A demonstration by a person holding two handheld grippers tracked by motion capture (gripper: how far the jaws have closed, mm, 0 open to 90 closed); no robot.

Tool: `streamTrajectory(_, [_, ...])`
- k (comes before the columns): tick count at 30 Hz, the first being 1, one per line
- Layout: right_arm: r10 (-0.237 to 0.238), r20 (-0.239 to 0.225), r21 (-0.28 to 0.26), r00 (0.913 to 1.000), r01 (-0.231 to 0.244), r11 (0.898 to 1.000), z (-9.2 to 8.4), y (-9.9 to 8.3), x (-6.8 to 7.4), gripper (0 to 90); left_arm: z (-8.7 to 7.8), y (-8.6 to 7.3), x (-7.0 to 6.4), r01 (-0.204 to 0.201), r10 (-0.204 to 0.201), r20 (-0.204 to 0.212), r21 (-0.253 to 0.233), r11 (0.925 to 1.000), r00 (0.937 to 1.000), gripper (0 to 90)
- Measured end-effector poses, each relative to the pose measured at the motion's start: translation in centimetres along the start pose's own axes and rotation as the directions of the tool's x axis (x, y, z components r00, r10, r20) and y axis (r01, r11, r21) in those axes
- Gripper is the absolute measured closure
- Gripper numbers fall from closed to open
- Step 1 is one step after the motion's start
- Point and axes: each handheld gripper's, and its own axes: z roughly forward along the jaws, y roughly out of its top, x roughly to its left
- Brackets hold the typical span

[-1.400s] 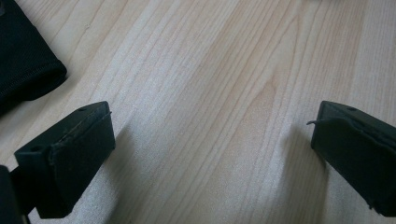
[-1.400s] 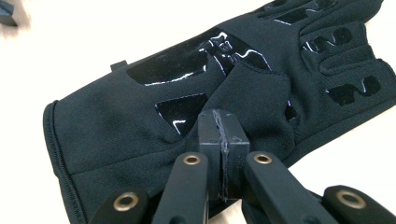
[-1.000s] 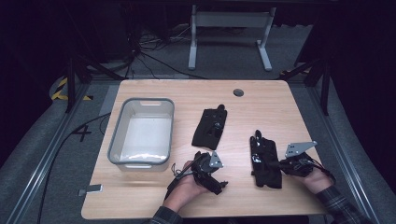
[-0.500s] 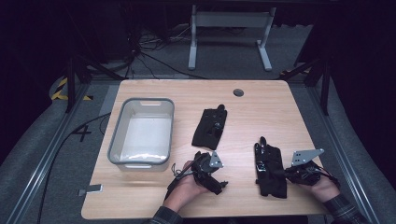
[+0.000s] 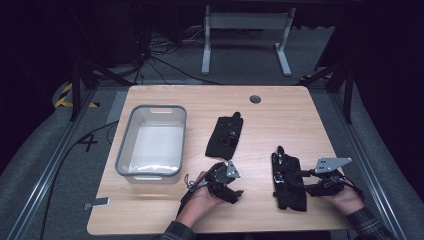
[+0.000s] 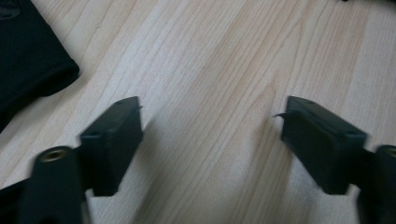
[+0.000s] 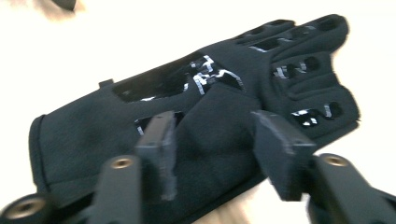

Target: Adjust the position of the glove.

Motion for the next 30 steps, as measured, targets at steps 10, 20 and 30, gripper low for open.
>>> streamTrajectory(10, [0.010,0.012,0.000,0.9999,-0.010,1.000,0.1,-0.1,-0.2,39.9,-0.6,2.0,1.5,0.067,-0.067,0.022,0.001,0.9977,0.9975,75.4])
streamTrajectory(20, [0.003,0.015,0.006,0.9999,-0.004,1.000,0.2,-0.1,-0.4,37.7,-0.4,4.1,4.3,0.115,-0.115,-0.003,0.045,0.9923,0.9933,89.8])
streamTrajectory(30, [0.001,0.016,0.011,0.9999,-0.001,1.000,0.3,-0.1,-0.4,37.4,0.3,6.2,6.9,0.149,-0.147,-0.093,0.021,0.9886,0.9848,89.9])
